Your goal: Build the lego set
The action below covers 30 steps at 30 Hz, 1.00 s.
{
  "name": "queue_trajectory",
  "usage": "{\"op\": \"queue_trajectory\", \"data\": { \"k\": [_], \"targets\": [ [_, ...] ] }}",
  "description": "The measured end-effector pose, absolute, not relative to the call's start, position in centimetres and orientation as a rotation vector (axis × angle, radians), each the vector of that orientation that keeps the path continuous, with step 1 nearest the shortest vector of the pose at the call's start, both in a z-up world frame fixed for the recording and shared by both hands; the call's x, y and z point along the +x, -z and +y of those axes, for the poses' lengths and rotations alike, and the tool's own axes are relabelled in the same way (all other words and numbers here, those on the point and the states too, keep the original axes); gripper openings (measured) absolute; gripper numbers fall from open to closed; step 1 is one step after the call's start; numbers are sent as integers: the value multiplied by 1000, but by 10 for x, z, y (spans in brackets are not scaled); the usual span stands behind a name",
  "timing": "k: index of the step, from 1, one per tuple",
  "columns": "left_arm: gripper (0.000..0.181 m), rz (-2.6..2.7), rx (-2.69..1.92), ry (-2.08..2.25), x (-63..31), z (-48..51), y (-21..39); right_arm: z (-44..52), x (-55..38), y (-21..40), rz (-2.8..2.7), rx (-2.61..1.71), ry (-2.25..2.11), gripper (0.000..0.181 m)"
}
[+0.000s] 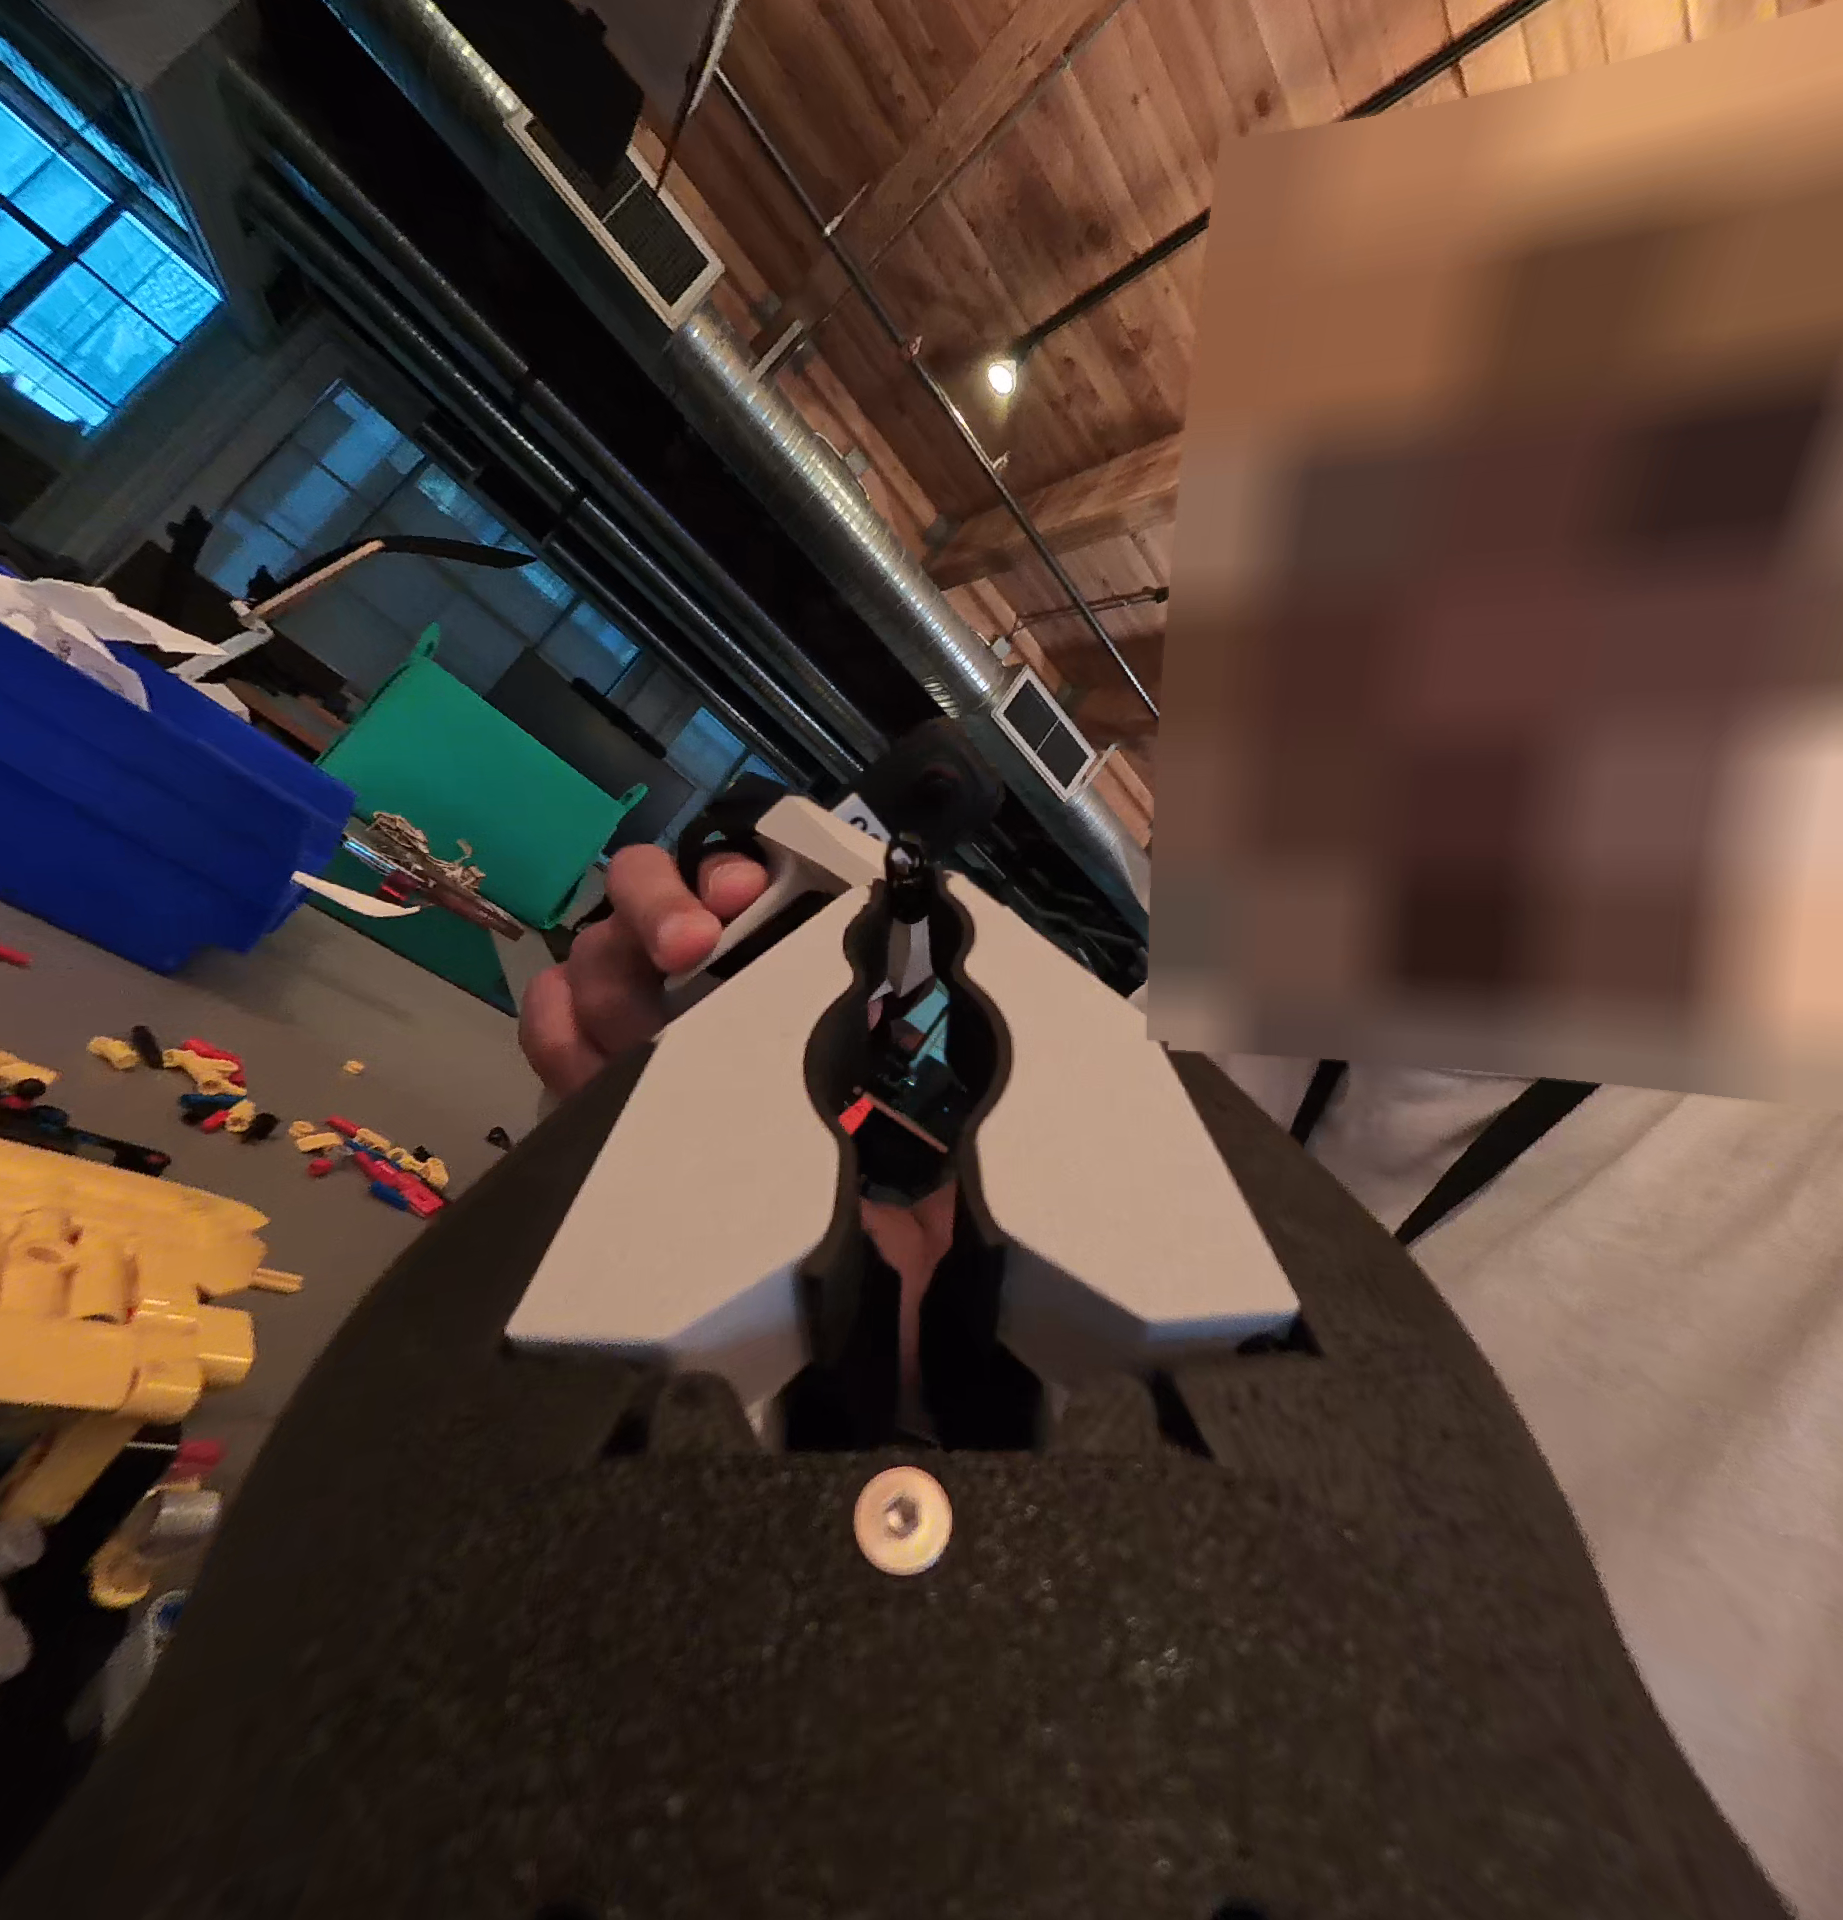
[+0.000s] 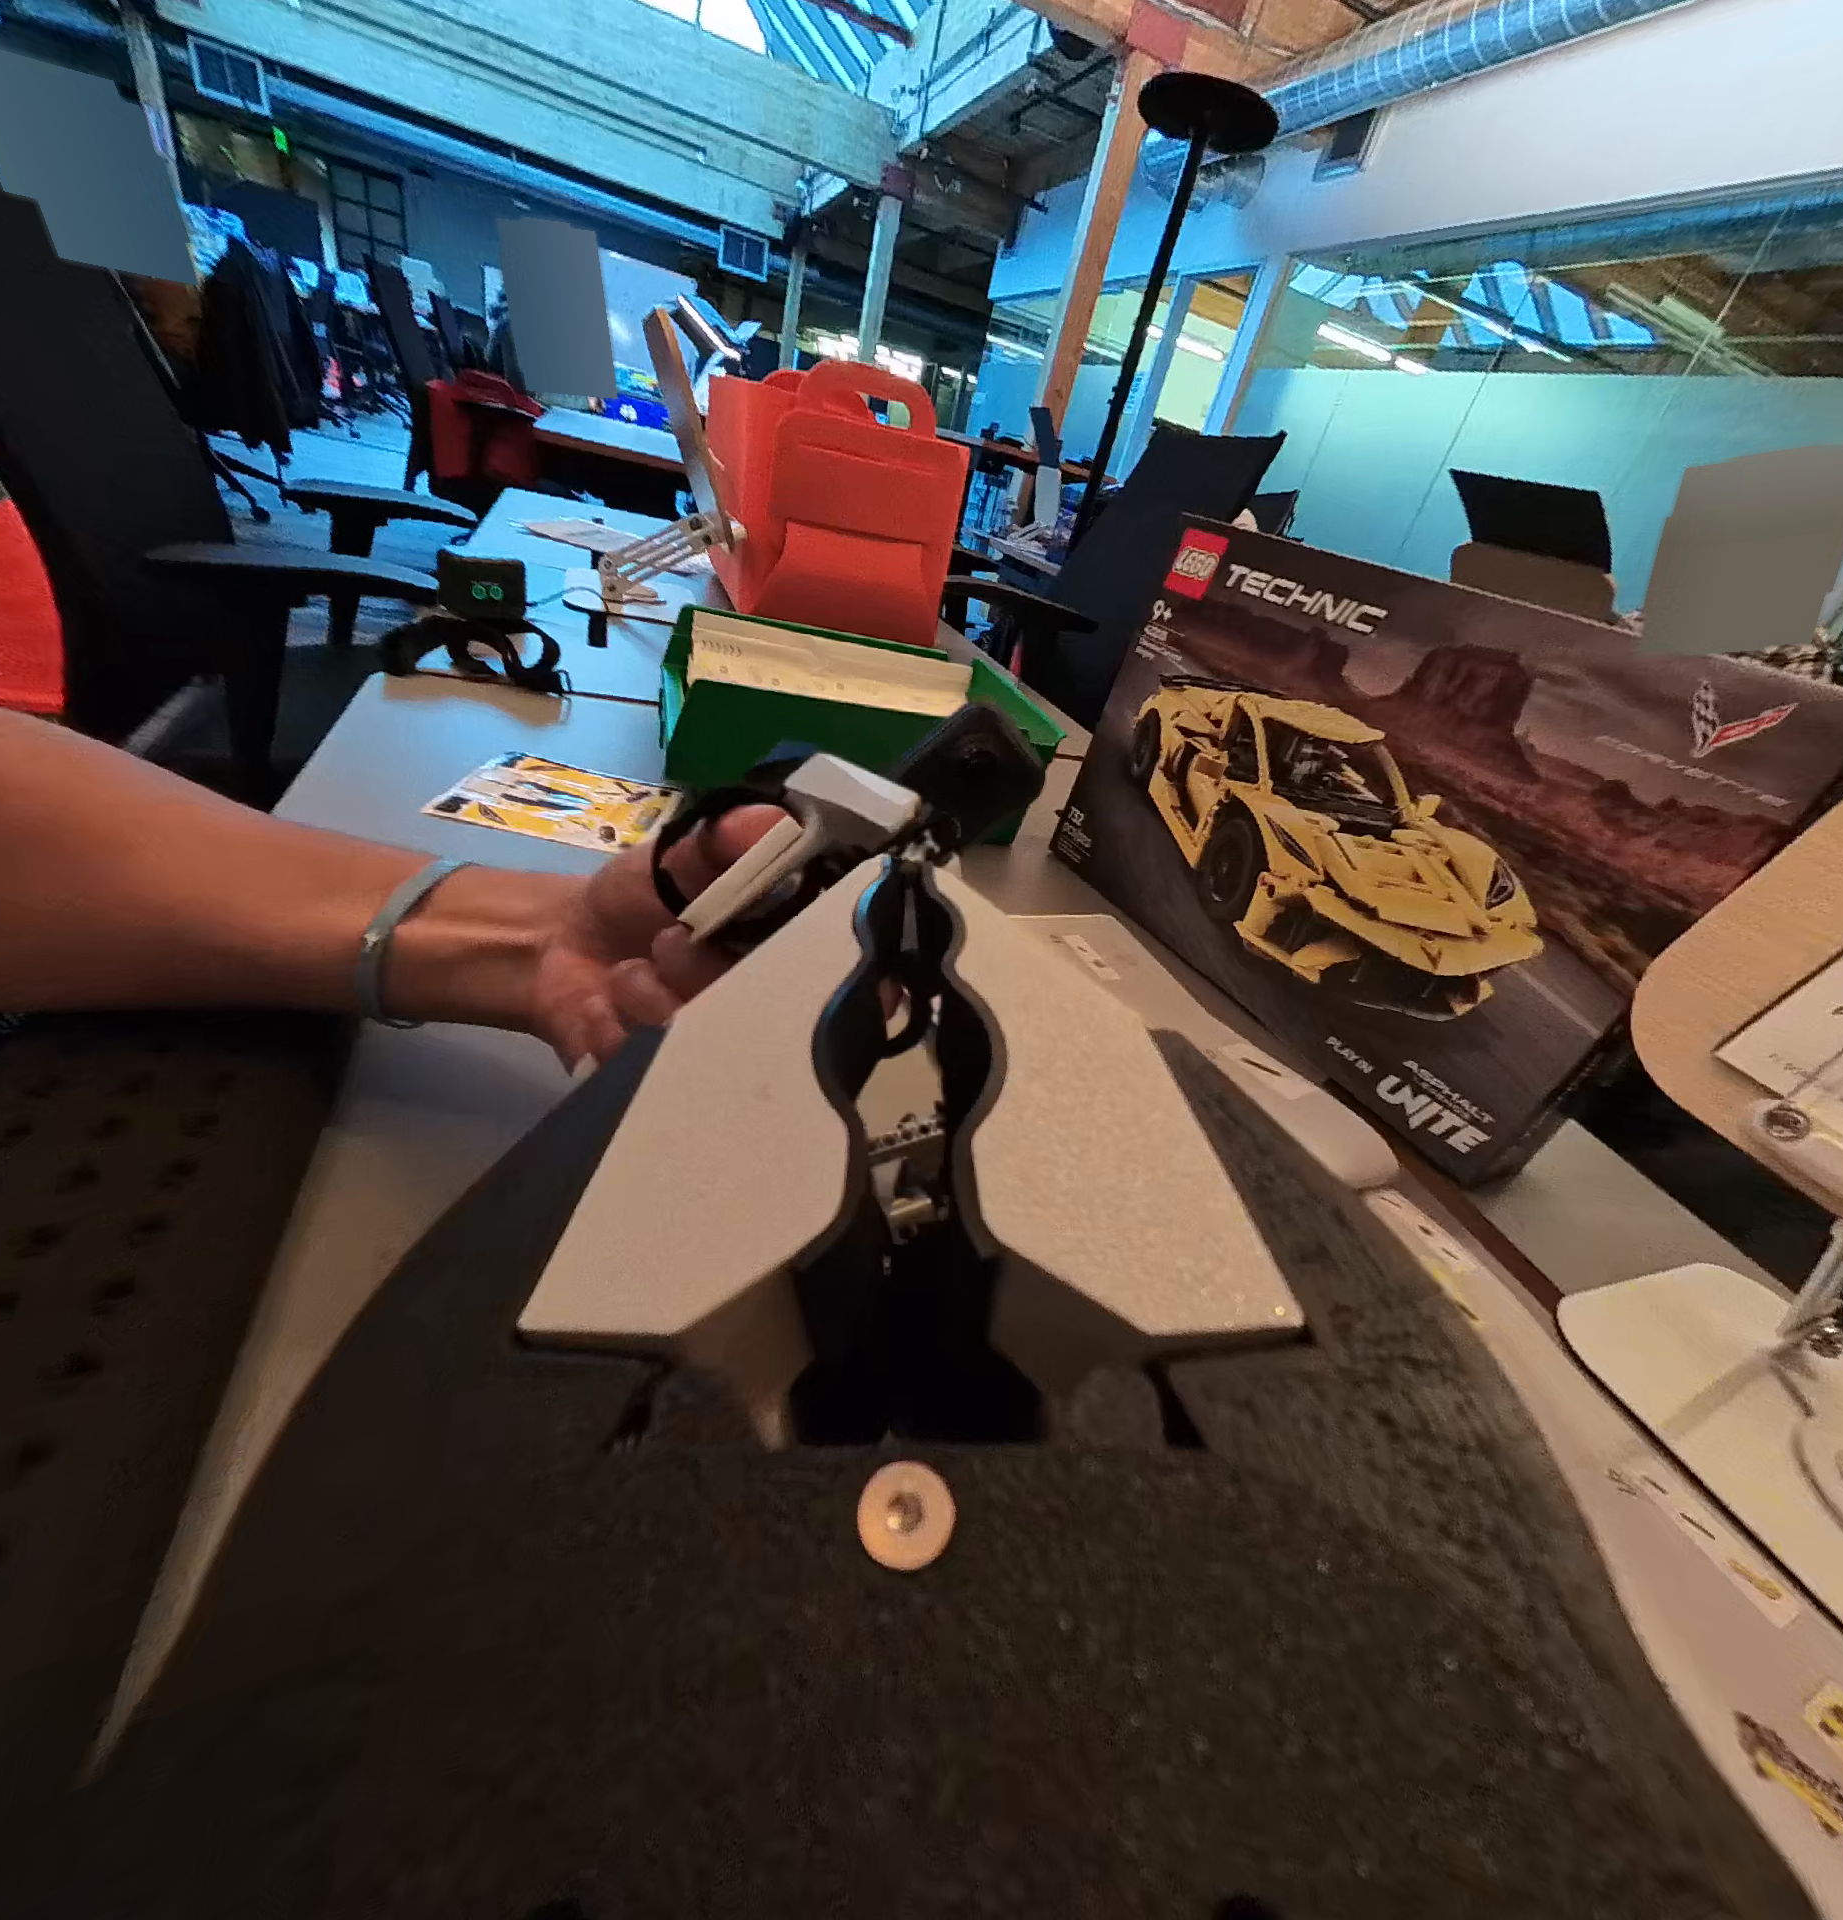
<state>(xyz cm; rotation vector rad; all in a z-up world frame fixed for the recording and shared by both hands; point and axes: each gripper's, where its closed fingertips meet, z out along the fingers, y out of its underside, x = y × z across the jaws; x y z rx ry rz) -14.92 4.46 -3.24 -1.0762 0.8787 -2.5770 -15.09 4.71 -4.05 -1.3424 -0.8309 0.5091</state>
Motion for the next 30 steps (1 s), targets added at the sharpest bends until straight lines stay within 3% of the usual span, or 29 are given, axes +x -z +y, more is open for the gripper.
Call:
{"op": "queue_trajectory", "data": {
  "k": [16,19,30],
  "targets": [
    [6,940,-1226,2320,-147,64,44,57,-139,46,-780,-1394,-469,1],
    [6,987,-1211,2293,-148,59,43,58,-139,50,-782,-1423,-525,13],
    [6,1031,-1218,2292,-145,50,44,54,-145,54,-813,-1423,-560,2]
  ]
}}
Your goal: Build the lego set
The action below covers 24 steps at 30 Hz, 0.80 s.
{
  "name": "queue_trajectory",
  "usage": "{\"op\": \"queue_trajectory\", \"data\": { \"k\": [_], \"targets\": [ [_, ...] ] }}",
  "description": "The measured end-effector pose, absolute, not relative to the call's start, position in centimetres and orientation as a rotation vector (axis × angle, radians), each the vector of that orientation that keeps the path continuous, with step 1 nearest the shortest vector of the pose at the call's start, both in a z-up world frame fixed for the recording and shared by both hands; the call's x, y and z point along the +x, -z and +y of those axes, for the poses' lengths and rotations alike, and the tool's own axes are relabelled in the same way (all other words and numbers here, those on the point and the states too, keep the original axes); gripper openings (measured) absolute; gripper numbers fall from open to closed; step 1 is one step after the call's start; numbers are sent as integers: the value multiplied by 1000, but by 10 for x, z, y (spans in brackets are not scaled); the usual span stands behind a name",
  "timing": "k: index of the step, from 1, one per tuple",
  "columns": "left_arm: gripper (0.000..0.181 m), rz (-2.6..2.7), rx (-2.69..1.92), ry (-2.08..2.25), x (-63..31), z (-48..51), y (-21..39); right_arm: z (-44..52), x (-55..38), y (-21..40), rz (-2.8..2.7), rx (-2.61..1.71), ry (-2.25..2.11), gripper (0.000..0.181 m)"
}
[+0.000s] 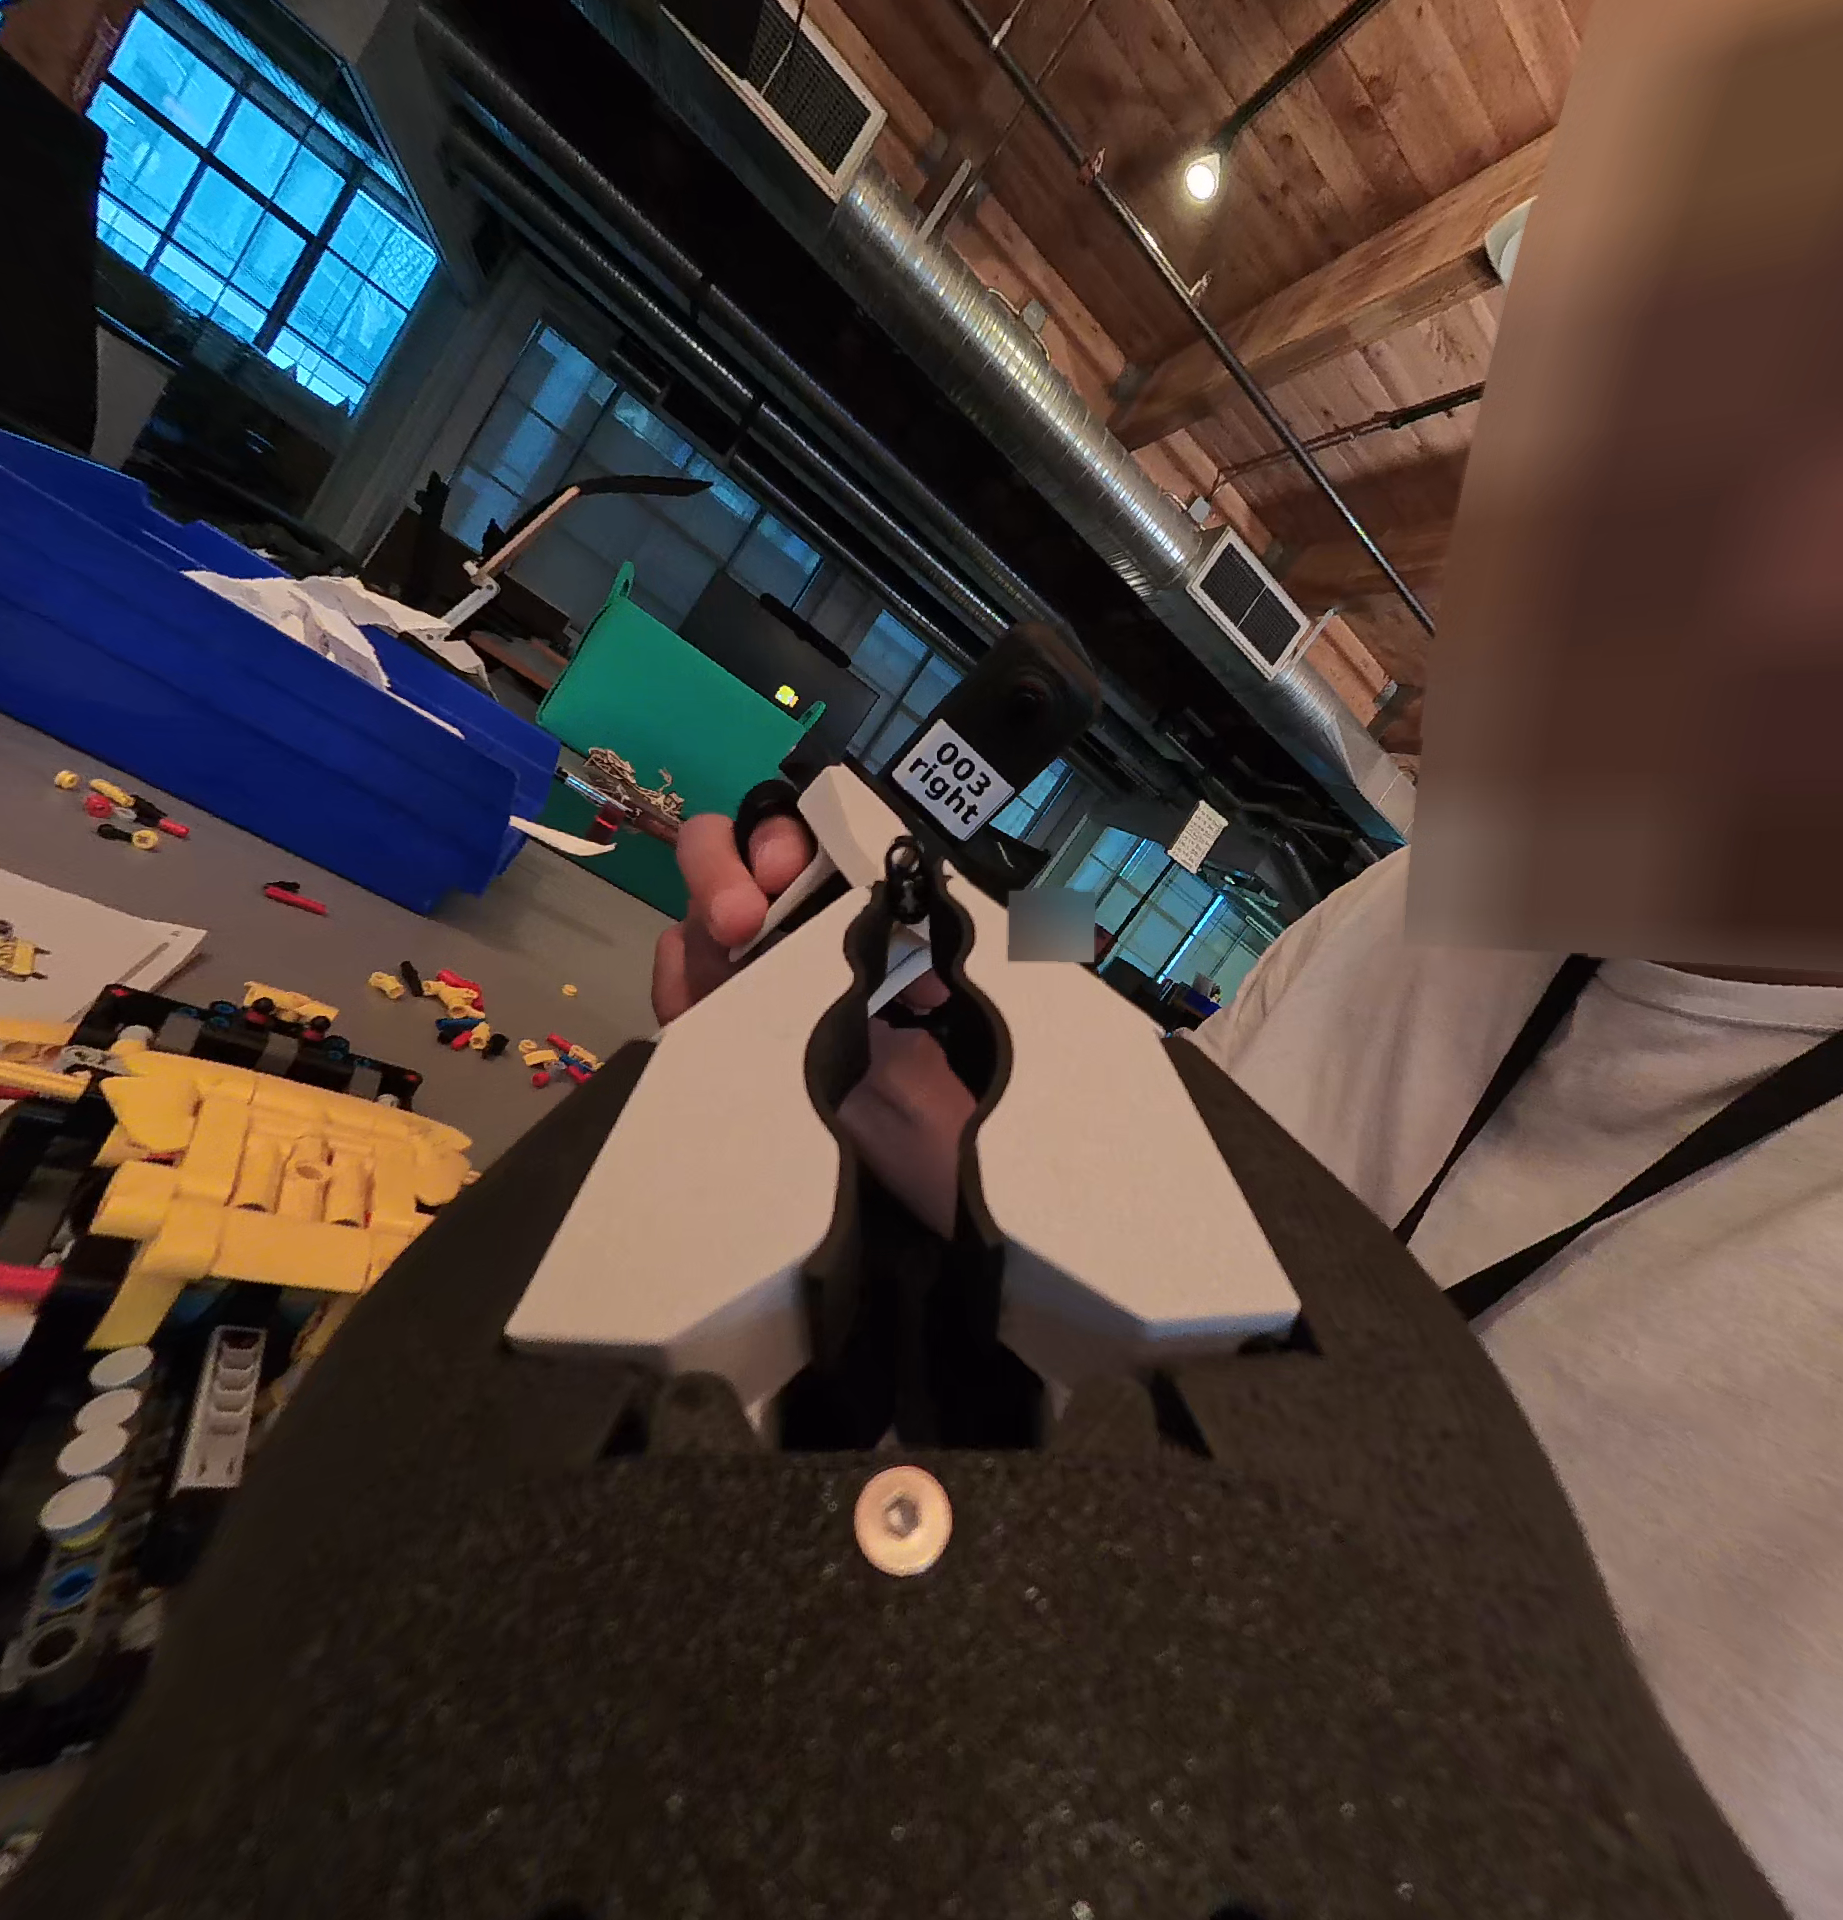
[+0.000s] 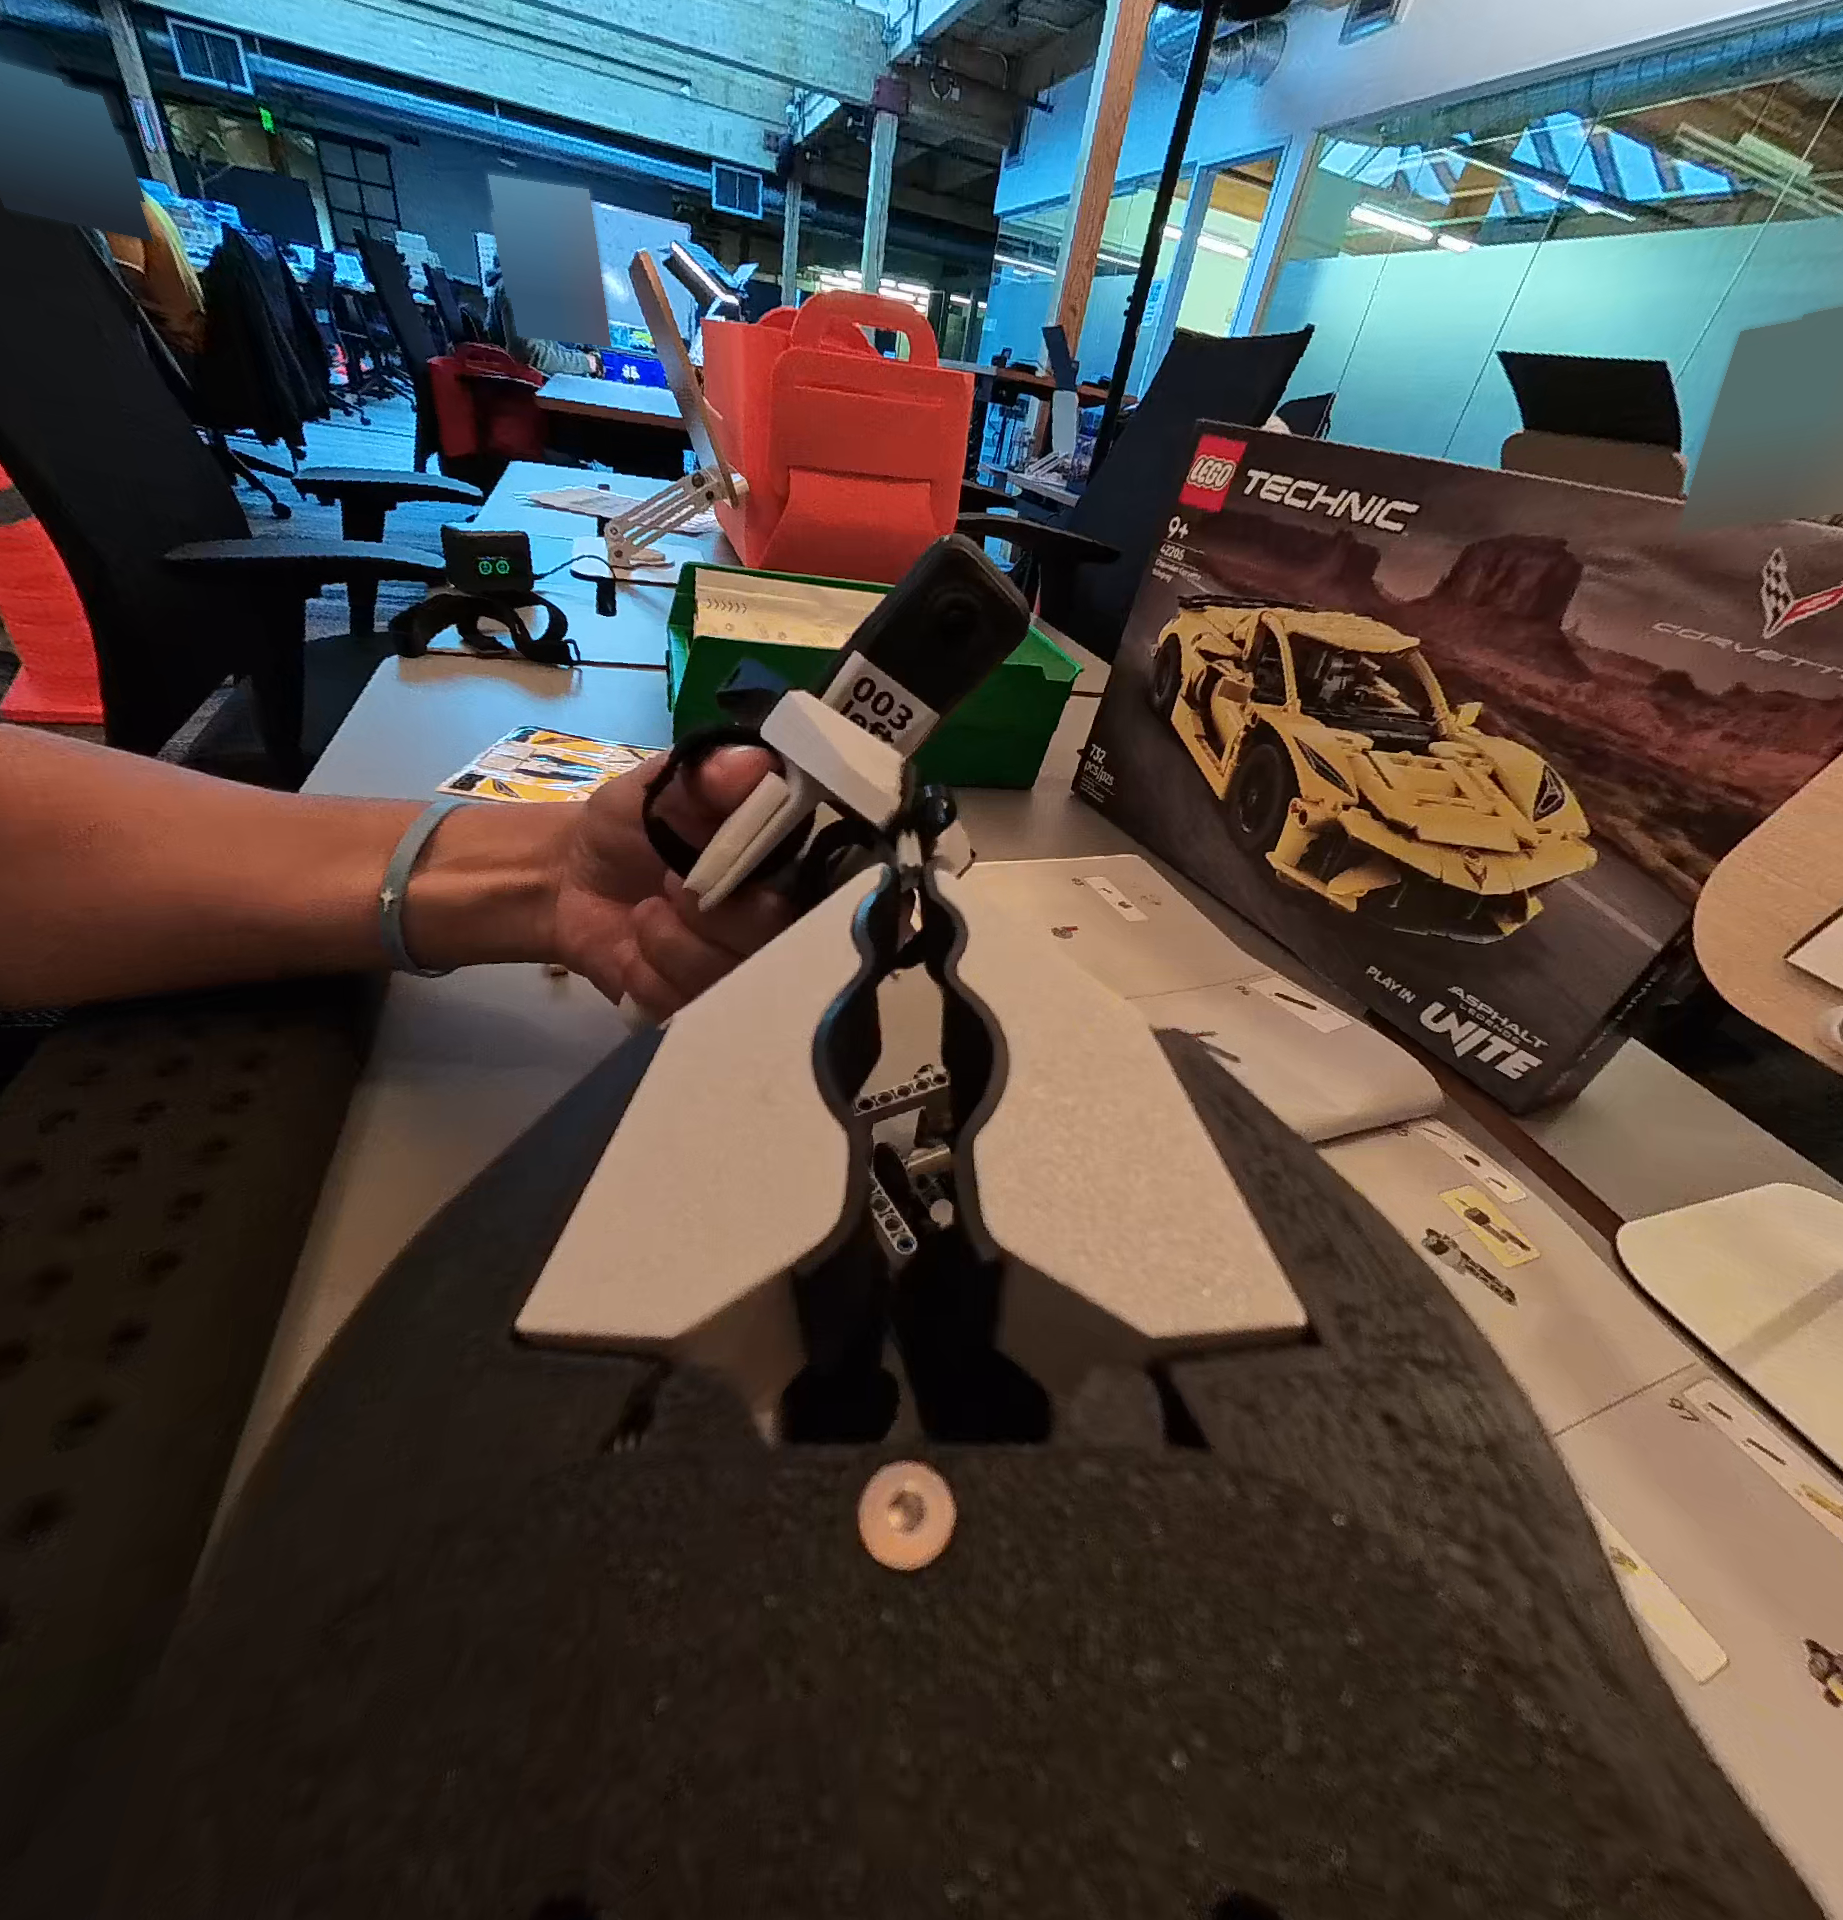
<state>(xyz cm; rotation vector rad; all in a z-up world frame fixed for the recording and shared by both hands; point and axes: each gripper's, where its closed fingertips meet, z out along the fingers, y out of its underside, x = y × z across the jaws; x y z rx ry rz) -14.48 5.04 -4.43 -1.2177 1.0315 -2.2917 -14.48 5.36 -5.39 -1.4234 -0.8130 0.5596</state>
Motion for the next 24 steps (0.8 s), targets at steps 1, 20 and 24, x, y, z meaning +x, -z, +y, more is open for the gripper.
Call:
{"op": "queue_trajectory", "data": {
  "k": [1,20,24],
  "targets": [
    [6,1034,-1221,2292,-145,50,45,53,-145,54,-815,-1424,-563,2],
    [7,1125,-1262,2214,-139,42,52,49,-136,56,-802,-1455,-721,1],
    [7,1144,-1255,2182,-139,41,52,49,-132,54,-780,-1449,-728,0]
  ]
}}
